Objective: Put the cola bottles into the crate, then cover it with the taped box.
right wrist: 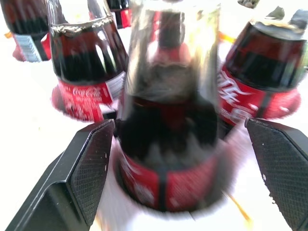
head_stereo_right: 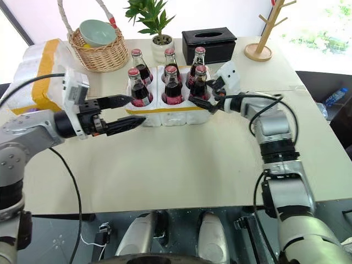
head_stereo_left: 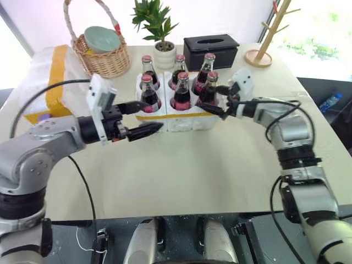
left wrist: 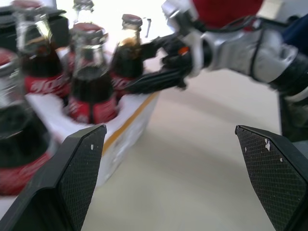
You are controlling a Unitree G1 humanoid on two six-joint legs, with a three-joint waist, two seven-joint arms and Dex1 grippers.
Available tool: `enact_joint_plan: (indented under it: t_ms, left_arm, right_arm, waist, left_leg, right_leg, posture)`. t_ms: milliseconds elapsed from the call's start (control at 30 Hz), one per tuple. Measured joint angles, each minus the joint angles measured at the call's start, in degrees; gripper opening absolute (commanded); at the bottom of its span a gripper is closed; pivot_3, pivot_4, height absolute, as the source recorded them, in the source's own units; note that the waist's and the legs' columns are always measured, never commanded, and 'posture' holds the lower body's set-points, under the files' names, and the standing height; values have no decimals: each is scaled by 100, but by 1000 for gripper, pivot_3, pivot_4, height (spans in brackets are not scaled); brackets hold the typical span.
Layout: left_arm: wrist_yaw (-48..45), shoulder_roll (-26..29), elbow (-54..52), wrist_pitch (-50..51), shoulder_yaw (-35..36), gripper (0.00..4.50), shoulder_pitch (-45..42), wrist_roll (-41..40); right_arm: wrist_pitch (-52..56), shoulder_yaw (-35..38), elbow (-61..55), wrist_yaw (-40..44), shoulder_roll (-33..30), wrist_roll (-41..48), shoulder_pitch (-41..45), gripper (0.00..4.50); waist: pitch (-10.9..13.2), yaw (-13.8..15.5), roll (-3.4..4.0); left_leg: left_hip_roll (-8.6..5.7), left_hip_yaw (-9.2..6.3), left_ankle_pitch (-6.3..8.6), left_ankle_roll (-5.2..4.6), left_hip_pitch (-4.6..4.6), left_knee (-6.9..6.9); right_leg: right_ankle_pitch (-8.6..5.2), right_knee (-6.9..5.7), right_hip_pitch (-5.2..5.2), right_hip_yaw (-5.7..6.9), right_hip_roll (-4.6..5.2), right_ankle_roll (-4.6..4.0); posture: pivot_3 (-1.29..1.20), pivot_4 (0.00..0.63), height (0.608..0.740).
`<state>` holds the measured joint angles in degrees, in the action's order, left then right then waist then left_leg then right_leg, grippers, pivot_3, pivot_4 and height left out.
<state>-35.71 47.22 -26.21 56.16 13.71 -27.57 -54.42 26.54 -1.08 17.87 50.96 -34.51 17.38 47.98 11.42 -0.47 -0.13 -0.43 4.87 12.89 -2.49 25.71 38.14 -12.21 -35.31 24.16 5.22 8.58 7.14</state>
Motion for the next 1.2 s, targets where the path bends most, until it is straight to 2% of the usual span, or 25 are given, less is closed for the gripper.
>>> enact_joint_plan:
  t_ms: [100,200,333,433,467,667,800,900,1000,1133,1200]
  left_arm:
    - [220,723,-202,376,401,4500,78,7]
    - [753,1423,-368,1210,814,4500,100,16]
    - [1397,1584,-451,2647,1438,4500,44,-211]
    - [1898,1868,-383,3480,2017,4500,169,-632]
    - [2204,2060,-184,3586,2283,4500,306,-1027]
    - [3983,2962,903,3589,3168,4500,1153,-2845]
    - [5151,3102,1528,3573,3679,4500,1747,-3610]
    - [5750,3001,1639,3314,3508,4500,2295,-4169]
    - [6026,3008,1704,2913,3149,4500,2422,-4541]
    - [6088,3045,1845,2419,2240,4500,2208,-4626]
    - [5966,3078,2043,2261,1733,4500,1793,-4502]
  right_arm:
    - [321,348,-440,557,-784,331,3,4458]
    - [596,683,-712,1186,-1464,682,72,4458]
    - [778,795,-835,1872,-1888,991,200,4458]
    - [736,726,-873,2324,-1964,1088,281,4458]
    - [696,659,-874,2476,-1965,1092,319,4458]
    - [420,395,-662,2831,-1833,1040,649,4458]
    - [294,314,-517,2944,-1725,1024,862,4458]
    - [288,274,-493,2999,-1610,1031,1090,4458]
    - [290,263,-491,3018,-1583,1038,1229,4458]
    - [446,281,-650,2967,-1517,1130,1407,4458]
    - [638,355,-864,2895,-1503,1293,1434,4458]
  waist:
    - [3,-11,-2]
    - [3,-23,-2]
    - [3,-44,-2]
    - [4,-52,-4]
    - [5,-51,-4]
    - [6,-34,-4]
    - [5,-23,-3]
    - [6,-22,-2]
    - [5,-11,-3]
    - [4,-18,-5]
    - [4,-9,-6]
  left_leg:
    - [0,3,1,0,13,-4]
    - [3,5,2,0,3,-13]
    - [7,5,18,-23,-2,-14]
    - [8,7,5,1,-2,-14]
    - [8,7,4,4,-1,-14]
    - [7,4,16,26,-1,-15]
    - [7,5,22,36,-3,-22]
    - [9,6,24,46,0,-28]
    - [9,10,24,48,5,-35]
    - [9,40,19,56,7,-69]
    - [12,53,11,69,11,-86]
  right_leg:
    - [0,3,15,0,0,0]
    - [-1,5,13,0,-1,1]
    - [-1,5,14,-1,-3,0]
    - [-1,4,18,-3,-2,1]
    - [-1,2,20,-4,-1,0]
    - [-1,6,43,-7,6,-2]
    - [0,6,53,-11,9,-6]
    - [4,6,66,-18,11,-12]
    - [7,10,75,-18,17,-19]
    - [16,14,103,-27,19,-31]
    - [17,12,100,-28,17,-35]
  posture:
    - [0,150,736]
    - [0,150,736]
    - [0,150,736]
    - [0,150,736]
    - [0,150,736]
    - [0,150,736]
    - [0,150,736]
    - [0,150,736]
    - [0,150,736]
    - [0,150,736]
    - [0,150,736]
